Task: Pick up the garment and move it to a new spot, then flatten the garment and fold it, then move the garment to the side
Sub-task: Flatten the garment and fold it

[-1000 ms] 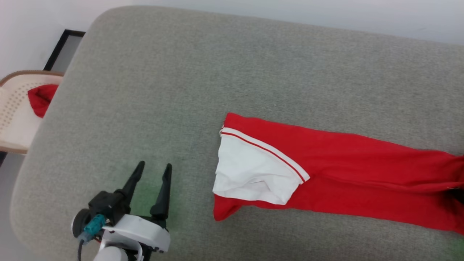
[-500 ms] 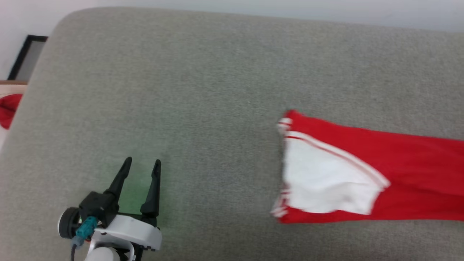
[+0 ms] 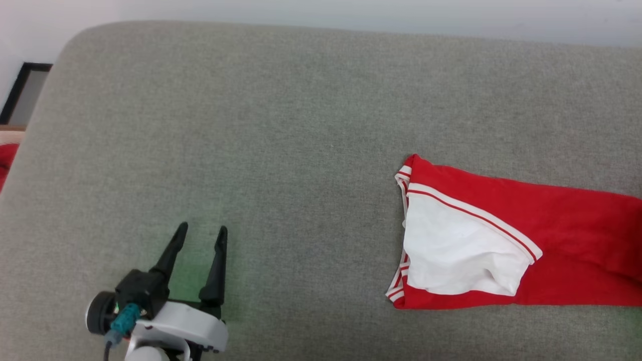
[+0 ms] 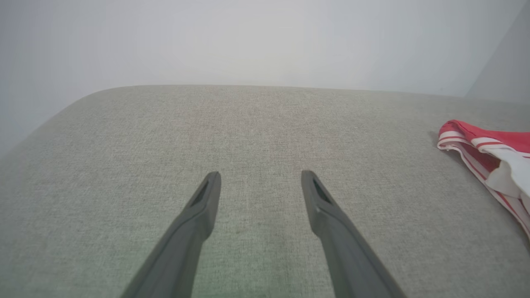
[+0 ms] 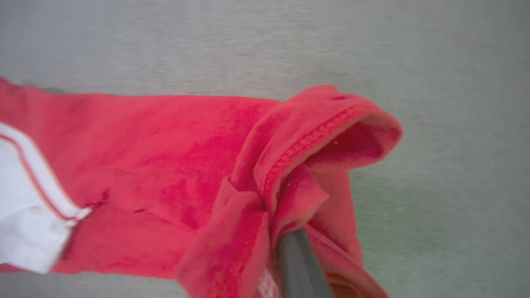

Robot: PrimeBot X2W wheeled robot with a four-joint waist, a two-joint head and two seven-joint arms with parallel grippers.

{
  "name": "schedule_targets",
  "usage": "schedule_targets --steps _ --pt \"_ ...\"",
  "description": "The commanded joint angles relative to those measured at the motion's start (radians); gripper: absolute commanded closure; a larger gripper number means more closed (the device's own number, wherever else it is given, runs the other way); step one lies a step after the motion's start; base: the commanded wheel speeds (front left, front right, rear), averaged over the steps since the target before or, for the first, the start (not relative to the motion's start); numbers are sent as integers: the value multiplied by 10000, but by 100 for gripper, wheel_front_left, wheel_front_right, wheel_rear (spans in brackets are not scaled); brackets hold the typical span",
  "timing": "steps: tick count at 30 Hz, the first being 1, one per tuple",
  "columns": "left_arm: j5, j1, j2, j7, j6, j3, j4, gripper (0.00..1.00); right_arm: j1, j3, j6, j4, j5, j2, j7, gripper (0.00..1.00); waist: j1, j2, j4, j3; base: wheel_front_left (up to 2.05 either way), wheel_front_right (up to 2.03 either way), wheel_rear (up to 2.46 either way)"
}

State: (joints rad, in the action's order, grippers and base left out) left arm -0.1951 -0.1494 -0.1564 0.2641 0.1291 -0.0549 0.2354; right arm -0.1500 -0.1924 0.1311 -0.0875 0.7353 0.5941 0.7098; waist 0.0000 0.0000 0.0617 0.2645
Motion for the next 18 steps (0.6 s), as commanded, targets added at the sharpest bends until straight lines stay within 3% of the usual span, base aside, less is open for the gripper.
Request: schedule_targets --steps 1,5,9,14,18 --pt "-45 167 32 -4 19 8 -6 0 136 585 -7 761 314 -167 105 100 0 0 42 -105 0 0 0" --pt "-35 285 112 -4 19 -48 -2 0 2 1873 -7 2236 615 -604 379 100 0 0 123 -224 0 0 0" --pt "-48 301 195 -4 19 -199 33 0 -458 3230 -7 2950 468 -1080 455 100 0 0 289 -300 0 0 0" --pt "-155 248 199 -4 20 -420 99 0 -1236 4485 -7 2779 119 -1535 235 100 0 0 612 -331 0 0 0" --pt "-201 219 190 -4 20 -481 101 0 -1720 4923 -7 2379 -129 -1708 -62 100 0 0 815 -303 0 0 0"
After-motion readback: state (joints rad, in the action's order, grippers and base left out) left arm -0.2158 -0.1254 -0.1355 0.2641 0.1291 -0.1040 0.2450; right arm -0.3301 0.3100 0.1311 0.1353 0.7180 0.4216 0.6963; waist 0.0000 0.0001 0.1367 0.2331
